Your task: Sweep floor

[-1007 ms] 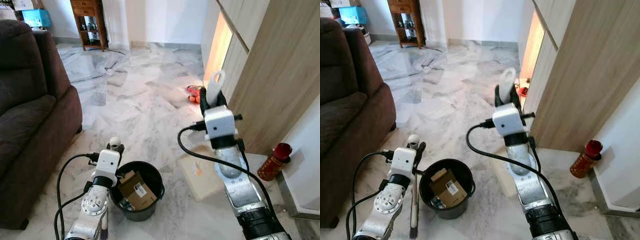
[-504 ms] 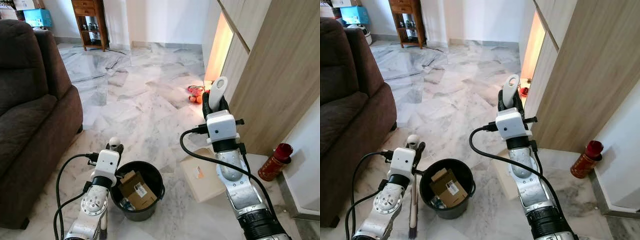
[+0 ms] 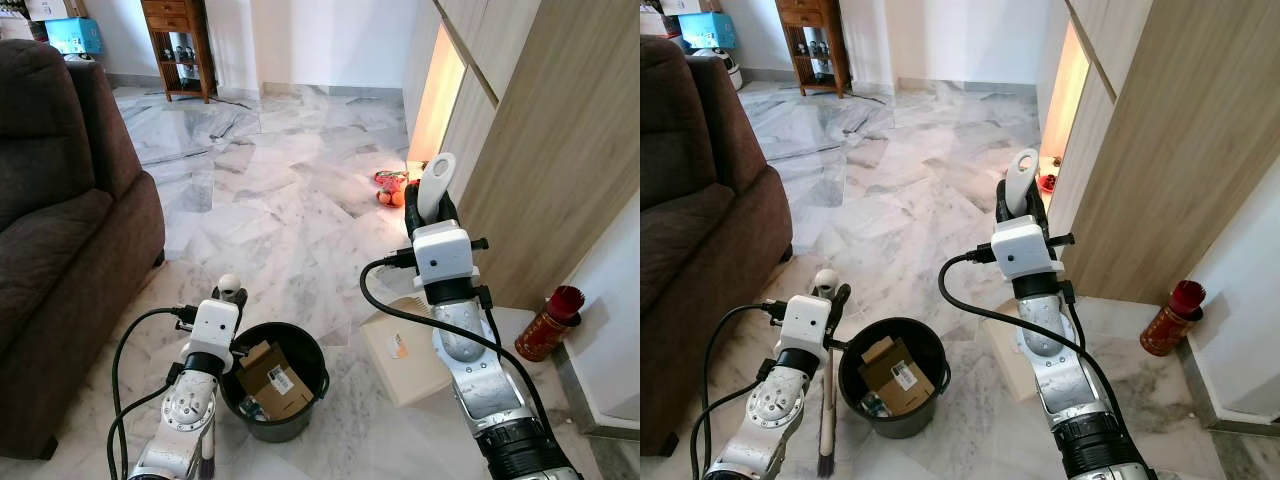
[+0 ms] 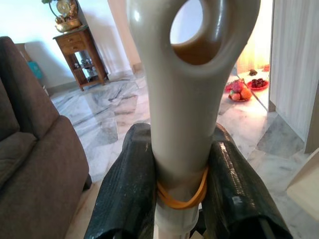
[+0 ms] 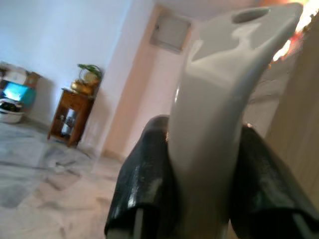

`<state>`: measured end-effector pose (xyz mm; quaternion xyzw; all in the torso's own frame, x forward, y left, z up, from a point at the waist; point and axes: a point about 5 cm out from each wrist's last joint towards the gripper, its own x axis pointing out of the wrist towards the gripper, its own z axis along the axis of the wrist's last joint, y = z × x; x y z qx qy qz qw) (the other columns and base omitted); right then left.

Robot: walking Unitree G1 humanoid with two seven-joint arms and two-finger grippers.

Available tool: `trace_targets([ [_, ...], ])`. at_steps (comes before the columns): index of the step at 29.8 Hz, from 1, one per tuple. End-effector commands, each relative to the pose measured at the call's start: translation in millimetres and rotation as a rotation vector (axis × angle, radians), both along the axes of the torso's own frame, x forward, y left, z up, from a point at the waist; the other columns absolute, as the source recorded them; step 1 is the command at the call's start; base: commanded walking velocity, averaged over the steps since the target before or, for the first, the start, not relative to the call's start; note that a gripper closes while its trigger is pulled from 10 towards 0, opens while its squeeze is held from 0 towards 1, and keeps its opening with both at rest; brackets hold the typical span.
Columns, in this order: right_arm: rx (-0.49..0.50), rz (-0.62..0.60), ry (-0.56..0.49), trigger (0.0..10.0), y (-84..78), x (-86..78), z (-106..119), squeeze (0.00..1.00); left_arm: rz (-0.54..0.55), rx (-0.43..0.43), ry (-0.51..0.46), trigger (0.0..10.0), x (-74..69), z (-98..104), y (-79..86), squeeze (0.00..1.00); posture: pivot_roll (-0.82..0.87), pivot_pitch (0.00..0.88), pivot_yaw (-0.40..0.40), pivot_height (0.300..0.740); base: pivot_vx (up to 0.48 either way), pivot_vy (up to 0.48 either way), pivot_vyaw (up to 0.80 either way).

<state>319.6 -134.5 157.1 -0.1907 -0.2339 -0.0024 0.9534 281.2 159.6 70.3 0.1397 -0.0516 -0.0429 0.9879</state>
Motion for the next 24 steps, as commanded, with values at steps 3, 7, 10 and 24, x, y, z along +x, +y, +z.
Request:
trace_targets([
  [3,0.082,-0.096,0.143,10.0,-21.8,-2.5,-37,0.0,-0.002,0.018,-0.066,10.0,-0.5,13,6.2,0.0,0.11,0.0,0.009,0.74,0.0,0.0,0.0],
  [7,0.081,-0.114,0.162,10.0,-24.7,-3.6,-42,0.0,-0.004,0.019,-0.067,10.0,-0.6,12,6.2,0.0,0.11,0.0,0.009,0.74,0.0,0.0,0.0],
  [10,0.083,-0.125,0.169,10.0,-27.5,-3.7,-47,0.0,-0.005,0.019,-0.067,10.0,-0.9,13,6.4,0.0,0.11,0.0,0.009,0.74,0.0,0.0,0.0],
  [24,0.17,-0.149,0.196,10.0,-34.3,-4.3,-57,0.0,-0.014,0.01,-0.069,10.0,-3.6,14,4.8,0.0,0.11,0.0,0.012,0.74,0.0,0.0,0.0],
])
